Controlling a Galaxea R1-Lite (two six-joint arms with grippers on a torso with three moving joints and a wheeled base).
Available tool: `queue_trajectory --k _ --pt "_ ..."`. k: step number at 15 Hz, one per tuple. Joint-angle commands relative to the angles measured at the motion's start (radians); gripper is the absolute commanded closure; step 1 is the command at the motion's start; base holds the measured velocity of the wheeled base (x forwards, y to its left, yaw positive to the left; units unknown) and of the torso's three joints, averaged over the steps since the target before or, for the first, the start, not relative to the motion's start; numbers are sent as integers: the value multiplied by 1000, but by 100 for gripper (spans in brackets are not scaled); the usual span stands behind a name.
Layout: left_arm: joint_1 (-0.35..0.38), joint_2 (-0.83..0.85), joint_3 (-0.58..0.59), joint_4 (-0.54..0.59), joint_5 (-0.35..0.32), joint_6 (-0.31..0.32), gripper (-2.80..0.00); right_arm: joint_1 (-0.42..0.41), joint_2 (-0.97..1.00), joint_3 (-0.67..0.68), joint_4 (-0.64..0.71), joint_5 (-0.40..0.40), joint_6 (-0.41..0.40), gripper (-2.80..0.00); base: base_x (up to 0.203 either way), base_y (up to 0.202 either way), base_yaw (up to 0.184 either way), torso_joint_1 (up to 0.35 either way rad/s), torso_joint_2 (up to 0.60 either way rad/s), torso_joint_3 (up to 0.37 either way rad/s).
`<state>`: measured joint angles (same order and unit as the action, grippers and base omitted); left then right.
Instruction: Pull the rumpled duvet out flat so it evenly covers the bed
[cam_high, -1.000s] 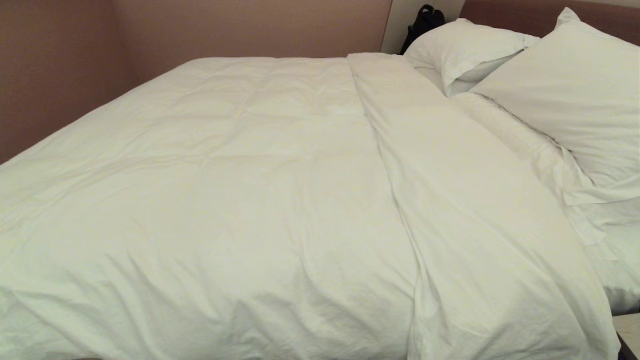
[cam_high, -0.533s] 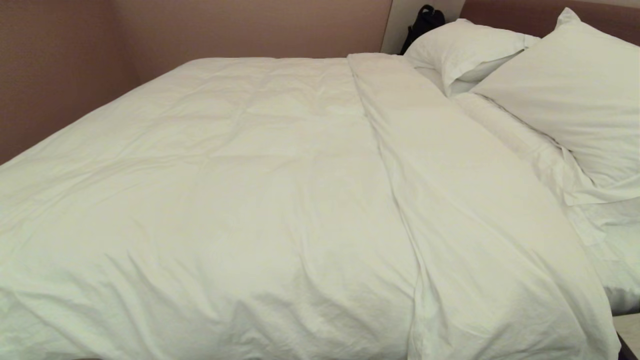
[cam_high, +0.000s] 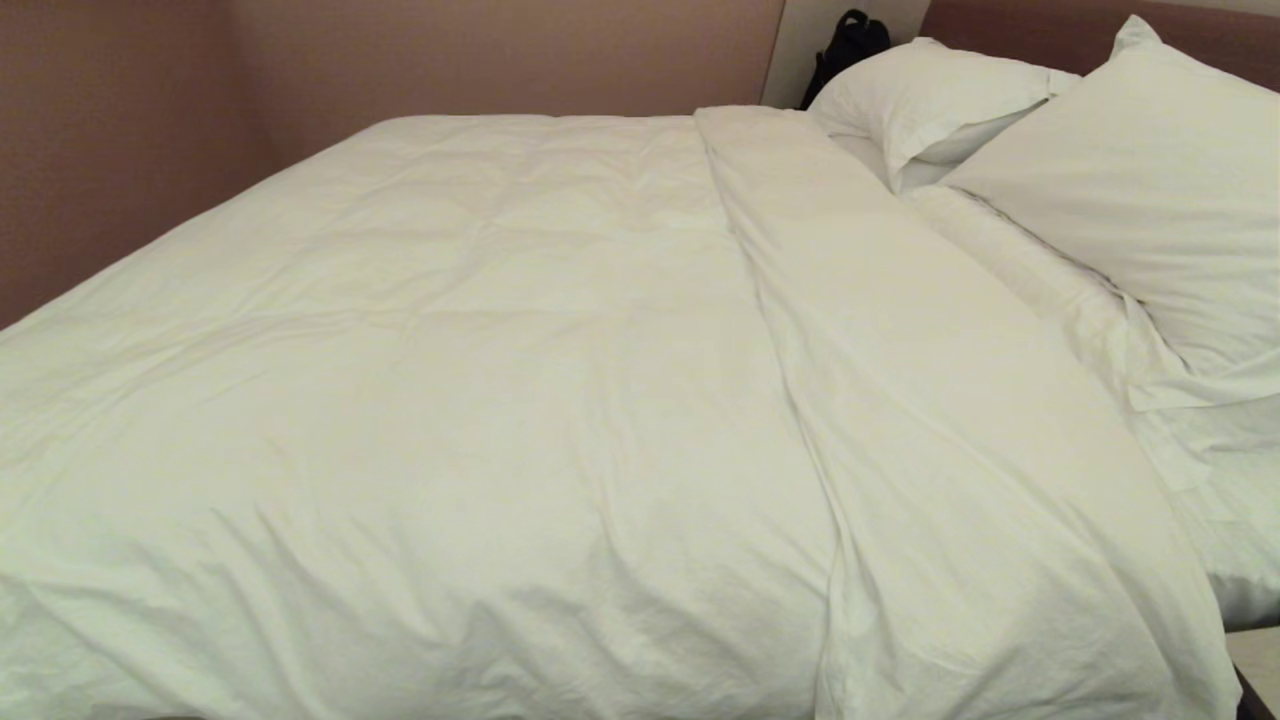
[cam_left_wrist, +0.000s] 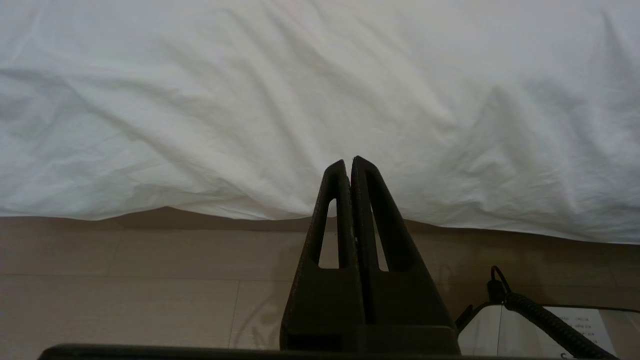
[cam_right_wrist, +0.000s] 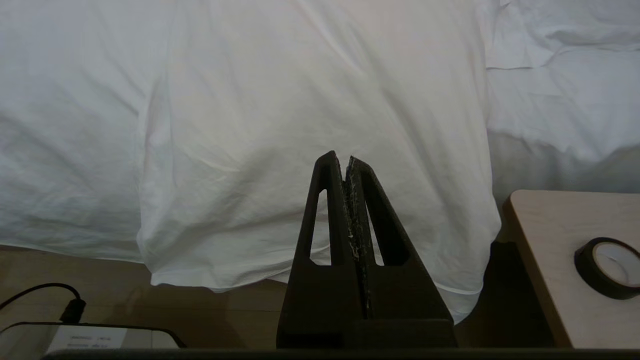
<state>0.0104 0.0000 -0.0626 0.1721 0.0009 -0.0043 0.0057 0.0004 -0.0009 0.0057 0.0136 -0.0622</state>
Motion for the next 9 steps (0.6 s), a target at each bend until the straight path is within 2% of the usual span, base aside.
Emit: queue_trajectory --k 1,9 --pt "0 0 0 1 1 0 0 0 0 1 0 -3 34 0 0 0 0 0 0 0" --pt "0 0 0 1 1 3 0 0 0 1 -1 -6 47 0 0 0 0 0 0 0"
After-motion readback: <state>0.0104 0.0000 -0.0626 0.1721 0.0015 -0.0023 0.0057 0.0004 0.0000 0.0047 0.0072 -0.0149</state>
